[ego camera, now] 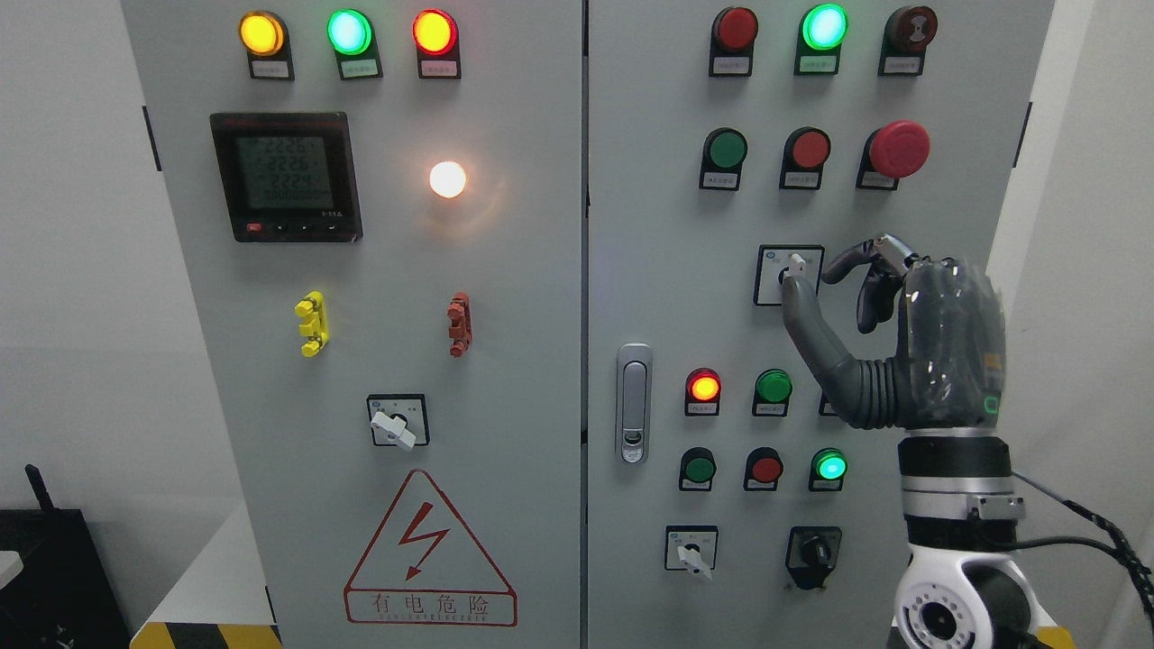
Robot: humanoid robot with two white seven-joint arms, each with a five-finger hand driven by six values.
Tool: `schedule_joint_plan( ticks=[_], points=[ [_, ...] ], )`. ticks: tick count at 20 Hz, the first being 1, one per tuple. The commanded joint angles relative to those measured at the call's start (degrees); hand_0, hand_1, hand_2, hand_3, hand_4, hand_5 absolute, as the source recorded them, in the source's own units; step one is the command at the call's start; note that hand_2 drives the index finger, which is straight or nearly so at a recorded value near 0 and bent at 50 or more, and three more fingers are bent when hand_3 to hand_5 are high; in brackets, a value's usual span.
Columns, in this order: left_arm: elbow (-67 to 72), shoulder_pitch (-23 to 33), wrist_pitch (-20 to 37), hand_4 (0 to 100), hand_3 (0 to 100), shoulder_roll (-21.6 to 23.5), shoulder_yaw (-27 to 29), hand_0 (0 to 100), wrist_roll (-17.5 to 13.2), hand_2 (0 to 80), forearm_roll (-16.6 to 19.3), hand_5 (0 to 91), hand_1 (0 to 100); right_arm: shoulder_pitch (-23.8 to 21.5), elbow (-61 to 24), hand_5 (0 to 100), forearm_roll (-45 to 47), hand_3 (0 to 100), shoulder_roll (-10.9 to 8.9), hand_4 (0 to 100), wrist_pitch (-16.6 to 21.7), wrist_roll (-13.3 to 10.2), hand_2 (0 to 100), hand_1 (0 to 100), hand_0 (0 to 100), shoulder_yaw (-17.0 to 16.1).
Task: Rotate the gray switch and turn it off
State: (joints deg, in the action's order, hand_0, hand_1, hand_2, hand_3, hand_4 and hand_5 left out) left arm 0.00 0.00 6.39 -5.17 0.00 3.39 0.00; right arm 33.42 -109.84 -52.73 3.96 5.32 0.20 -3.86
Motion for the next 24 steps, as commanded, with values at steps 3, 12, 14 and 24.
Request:
schedule_joint_plan(
  ticks=[3, 12, 14, 24],
  points=[
    [-1.4, -0.5, 0.0, 0, 0, 0.0, 0.4, 12, 0.0, 0.0, -1.1, 0.0, 39, -7.5, -5.7, 31, 3.4, 35, -0.10, 31, 7.0, 3.0, 29, 7, 26, -7.5],
    [-1.4, -0.5, 0.0, 0, 0, 0.1, 0.4, 12, 0.0, 0.0, -1.1, 0.0, 39, -9.2, -6.2, 5, 4.0, 13, -0.01, 8, 11.6, 5.8, 13, 0, 22, -10.6],
    [-1.4, -0.5, 0.0, 0, 0, 0.0, 0.4, 12, 0.0, 0.0, -1.1, 0.0, 39, -9.2, -6.2, 4, 4.0, 11, -0.01, 7, 11.6, 5.8, 11, 0, 21, -10.6],
    [-1.4, -0.5, 0.0, 0, 0, 0.0, 0.4, 12, 0.0, 0.0, -1.1, 0.0, 39, -9.3, -6.2, 1, 3.9, 9, -0.10, 4, 12.1, 8.0, 8, 0, 20, -10.4]
  ],
)
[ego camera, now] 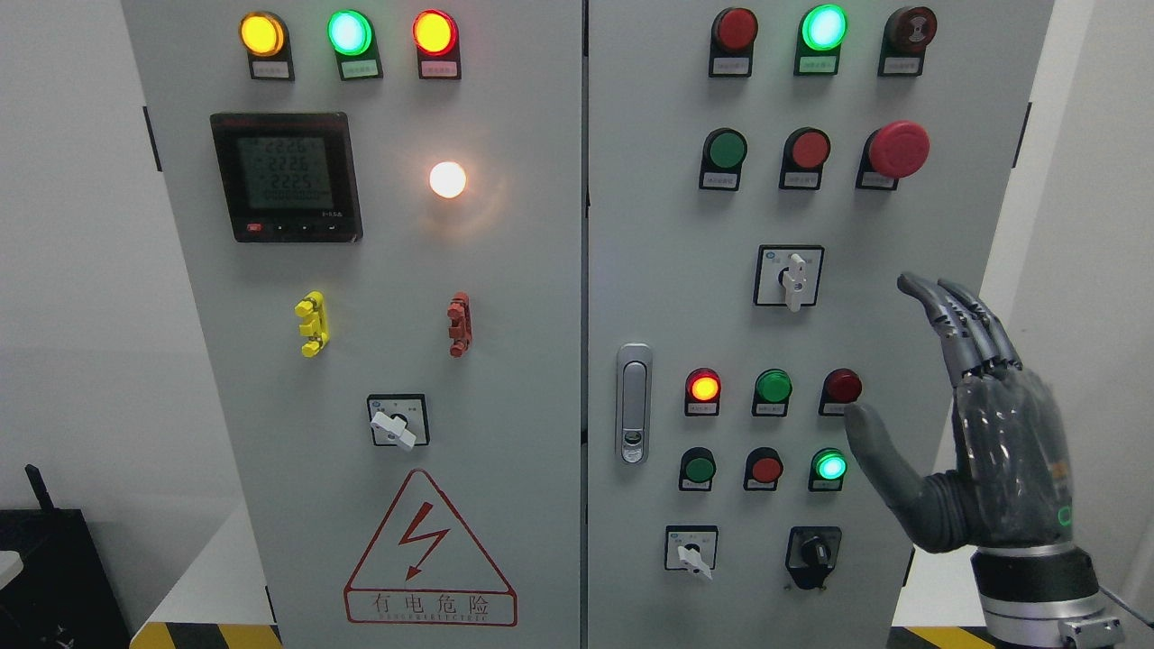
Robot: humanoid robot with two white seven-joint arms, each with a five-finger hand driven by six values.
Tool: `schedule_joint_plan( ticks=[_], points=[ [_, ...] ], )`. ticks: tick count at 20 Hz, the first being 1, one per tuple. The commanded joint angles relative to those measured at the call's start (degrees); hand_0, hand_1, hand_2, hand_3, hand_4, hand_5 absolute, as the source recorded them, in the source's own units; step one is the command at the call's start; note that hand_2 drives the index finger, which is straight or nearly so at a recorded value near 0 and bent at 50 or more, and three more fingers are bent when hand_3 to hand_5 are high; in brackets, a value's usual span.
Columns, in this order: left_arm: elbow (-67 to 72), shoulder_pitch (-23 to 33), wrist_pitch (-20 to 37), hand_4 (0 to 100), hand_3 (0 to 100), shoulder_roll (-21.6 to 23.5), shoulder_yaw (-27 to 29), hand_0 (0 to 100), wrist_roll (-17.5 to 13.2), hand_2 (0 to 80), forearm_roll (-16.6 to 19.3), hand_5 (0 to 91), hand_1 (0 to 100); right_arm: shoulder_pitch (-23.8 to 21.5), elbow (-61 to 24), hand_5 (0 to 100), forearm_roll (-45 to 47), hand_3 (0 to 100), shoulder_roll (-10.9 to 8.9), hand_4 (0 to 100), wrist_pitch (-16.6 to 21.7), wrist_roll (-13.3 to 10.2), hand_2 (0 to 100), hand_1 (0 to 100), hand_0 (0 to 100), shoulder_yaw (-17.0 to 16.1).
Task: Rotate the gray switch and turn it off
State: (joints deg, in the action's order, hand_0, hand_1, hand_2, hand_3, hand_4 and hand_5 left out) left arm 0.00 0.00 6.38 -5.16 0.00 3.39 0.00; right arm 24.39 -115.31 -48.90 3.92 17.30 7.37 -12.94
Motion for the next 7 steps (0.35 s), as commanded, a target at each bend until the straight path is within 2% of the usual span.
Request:
schedule_joint_plan(
  ticks=[1, 7],
  points=[
    [-1.4, -0.5, 0.0, 0, 0, 0.0, 0.4, 12, 0.0, 0.0, -1.1, 0.0, 39, -0.2, -0.7, 1, 0.0, 9, -0.05, 4, 0.1, 0.9, 8, 0, 20, -1.3],
    [-1.4, -0.5, 0.0, 0, 0, 0.0, 0.4, 12, 0.0, 0.0, -1.1, 0.0, 39, -0.2, -0.7, 2, 0.0, 10, -0.05, 5, 0.1, 1.0, 8, 0, 20, -1.2]
  ],
)
